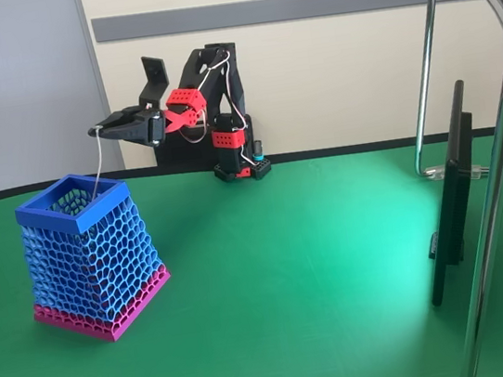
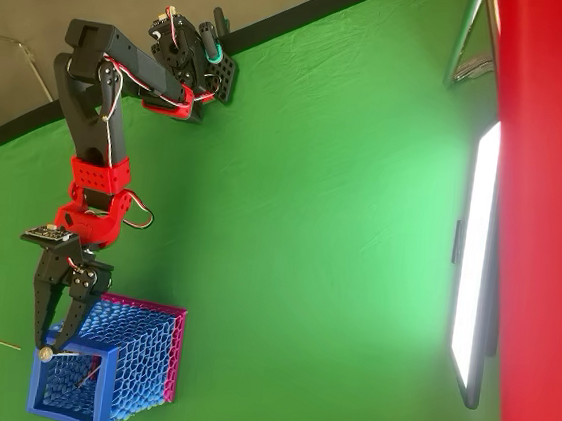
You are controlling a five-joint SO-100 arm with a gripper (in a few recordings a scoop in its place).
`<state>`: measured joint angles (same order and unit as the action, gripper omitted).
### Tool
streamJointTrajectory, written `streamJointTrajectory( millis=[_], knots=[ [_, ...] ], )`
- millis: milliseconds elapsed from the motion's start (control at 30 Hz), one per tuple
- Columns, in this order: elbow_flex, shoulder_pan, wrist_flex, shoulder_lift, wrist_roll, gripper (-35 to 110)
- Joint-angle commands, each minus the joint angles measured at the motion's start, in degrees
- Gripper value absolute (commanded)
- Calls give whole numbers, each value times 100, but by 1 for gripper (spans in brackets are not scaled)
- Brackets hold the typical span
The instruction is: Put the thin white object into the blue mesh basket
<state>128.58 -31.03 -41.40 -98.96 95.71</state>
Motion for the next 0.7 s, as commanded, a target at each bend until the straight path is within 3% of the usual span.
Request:
streamJointTrajectory(
  millis=[0,667],
  knots=[
    [352,-18,-185,-536,-105,16],
    [1389,202,-589,-1160,-413,10]
  ],
)
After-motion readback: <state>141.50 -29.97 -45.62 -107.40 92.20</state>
